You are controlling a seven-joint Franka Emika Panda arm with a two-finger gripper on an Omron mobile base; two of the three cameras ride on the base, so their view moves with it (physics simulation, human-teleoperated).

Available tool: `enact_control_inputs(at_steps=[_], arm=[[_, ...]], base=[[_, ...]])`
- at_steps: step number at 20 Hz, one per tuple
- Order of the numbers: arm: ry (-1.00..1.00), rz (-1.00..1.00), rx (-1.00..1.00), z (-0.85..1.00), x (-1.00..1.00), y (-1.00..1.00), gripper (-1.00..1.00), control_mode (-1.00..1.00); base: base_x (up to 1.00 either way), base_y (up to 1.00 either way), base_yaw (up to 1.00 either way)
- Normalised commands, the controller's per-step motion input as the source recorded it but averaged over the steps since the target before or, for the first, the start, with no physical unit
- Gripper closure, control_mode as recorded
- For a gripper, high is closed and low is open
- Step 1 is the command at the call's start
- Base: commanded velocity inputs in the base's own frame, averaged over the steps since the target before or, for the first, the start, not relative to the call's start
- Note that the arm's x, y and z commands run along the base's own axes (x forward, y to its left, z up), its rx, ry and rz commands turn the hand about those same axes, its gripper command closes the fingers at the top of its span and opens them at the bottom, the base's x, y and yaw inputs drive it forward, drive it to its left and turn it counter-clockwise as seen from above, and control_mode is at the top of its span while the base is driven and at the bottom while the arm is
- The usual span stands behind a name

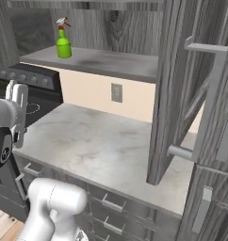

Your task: Move the cutting board and knife to the sink. Then move spray from the cabinet to the counter.

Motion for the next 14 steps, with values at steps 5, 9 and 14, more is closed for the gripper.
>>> enact_control_inputs(at_steps=[5,9,14], arm=[[-0.03,0.05,-0.03,0.06,-0.08,0.0,-1.0,-1.0],[-0.08,0.29,-0.19,0.49,-0.41,0.01,-1.0,-1.0],[0.0,0.29,-0.33,0.34,-0.15,0.16,-1.0,-1.0]], base=[[-0.09,0.02,0.17],[0.0,0.0,0.0],[0.0,0.0,0.0]])
